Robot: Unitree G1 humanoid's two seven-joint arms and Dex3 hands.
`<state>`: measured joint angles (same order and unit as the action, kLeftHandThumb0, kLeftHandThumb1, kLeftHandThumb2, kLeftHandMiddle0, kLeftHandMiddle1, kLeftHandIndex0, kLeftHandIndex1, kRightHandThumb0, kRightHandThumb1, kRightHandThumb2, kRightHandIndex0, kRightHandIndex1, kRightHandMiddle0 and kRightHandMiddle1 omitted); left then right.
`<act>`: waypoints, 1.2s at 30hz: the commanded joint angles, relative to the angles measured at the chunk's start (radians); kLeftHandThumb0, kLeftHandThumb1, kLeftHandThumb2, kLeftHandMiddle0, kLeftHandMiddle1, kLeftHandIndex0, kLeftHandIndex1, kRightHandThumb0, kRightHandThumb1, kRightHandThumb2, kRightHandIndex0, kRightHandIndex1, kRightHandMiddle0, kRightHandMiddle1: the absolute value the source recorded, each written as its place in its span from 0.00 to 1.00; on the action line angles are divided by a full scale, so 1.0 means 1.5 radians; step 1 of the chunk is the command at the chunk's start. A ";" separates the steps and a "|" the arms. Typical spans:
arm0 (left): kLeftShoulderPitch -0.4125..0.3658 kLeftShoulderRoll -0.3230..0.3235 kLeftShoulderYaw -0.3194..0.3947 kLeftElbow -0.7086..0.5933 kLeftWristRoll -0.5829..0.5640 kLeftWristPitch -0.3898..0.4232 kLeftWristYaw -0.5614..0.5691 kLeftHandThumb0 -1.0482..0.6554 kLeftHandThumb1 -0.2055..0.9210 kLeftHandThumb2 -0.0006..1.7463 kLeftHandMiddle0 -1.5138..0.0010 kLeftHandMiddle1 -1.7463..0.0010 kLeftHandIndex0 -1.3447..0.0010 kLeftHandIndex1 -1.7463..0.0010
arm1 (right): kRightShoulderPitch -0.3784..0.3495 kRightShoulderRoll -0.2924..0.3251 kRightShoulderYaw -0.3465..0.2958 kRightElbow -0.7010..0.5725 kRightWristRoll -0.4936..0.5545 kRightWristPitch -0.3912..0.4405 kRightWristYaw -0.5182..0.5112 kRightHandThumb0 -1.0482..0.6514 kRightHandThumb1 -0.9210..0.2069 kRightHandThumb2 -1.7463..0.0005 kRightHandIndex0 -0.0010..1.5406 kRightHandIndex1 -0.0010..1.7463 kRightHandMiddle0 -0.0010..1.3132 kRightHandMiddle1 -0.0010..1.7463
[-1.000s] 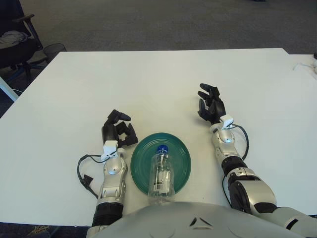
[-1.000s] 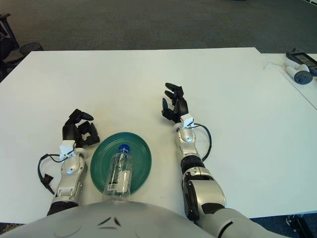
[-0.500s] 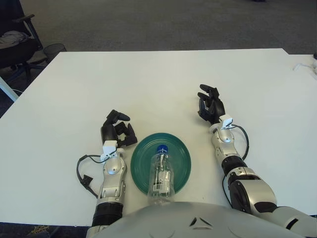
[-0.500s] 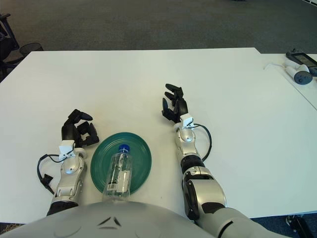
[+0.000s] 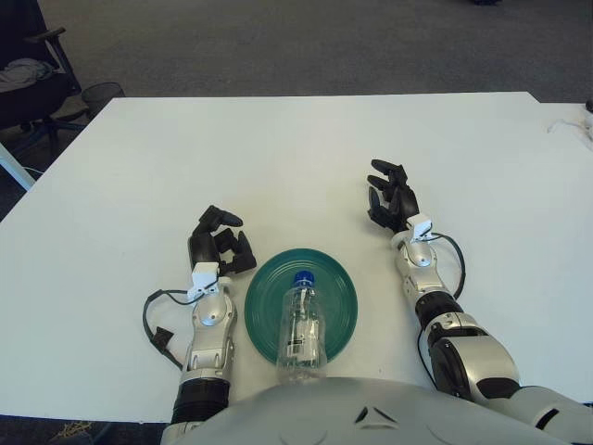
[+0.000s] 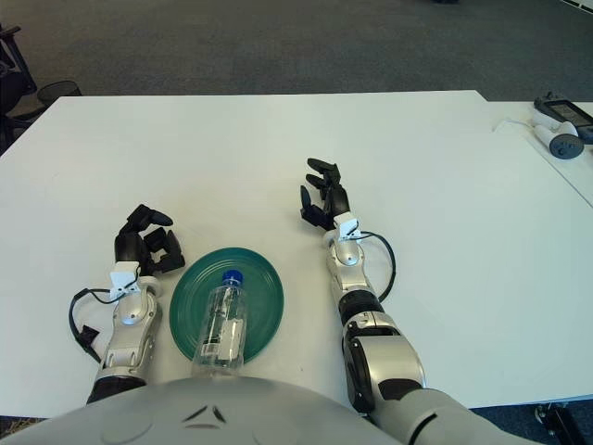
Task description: Put the bottle into the plate.
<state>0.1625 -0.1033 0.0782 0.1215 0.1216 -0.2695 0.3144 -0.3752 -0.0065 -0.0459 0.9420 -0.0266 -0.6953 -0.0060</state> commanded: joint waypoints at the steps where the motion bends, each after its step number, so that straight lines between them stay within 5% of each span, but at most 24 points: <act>1: 0.009 0.001 0.008 -0.004 -0.003 0.018 0.003 0.25 0.19 0.97 0.10 0.00 0.35 0.00 | 0.133 -0.002 0.010 0.028 -0.014 0.041 -0.001 0.31 0.25 0.47 0.06 0.48 0.00 0.53; 23: 0.008 0.005 0.011 -0.008 -0.004 0.026 -0.002 0.25 0.18 0.98 0.10 0.00 0.34 0.00 | 0.323 -0.006 0.029 -0.258 0.014 0.169 0.048 0.29 0.17 0.53 0.07 0.45 0.00 0.62; 36: 0.005 0.005 0.012 -0.002 -0.005 0.015 -0.003 0.24 0.18 0.98 0.10 0.00 0.34 0.00 | 0.401 0.006 0.044 -0.375 0.021 0.174 0.063 0.28 0.18 0.52 0.08 0.44 0.00 0.60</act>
<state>0.1624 -0.1027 0.0878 0.1102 0.1211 -0.2692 0.3137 0.0477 -0.0067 0.0057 0.3382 -0.0071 -0.4976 0.0770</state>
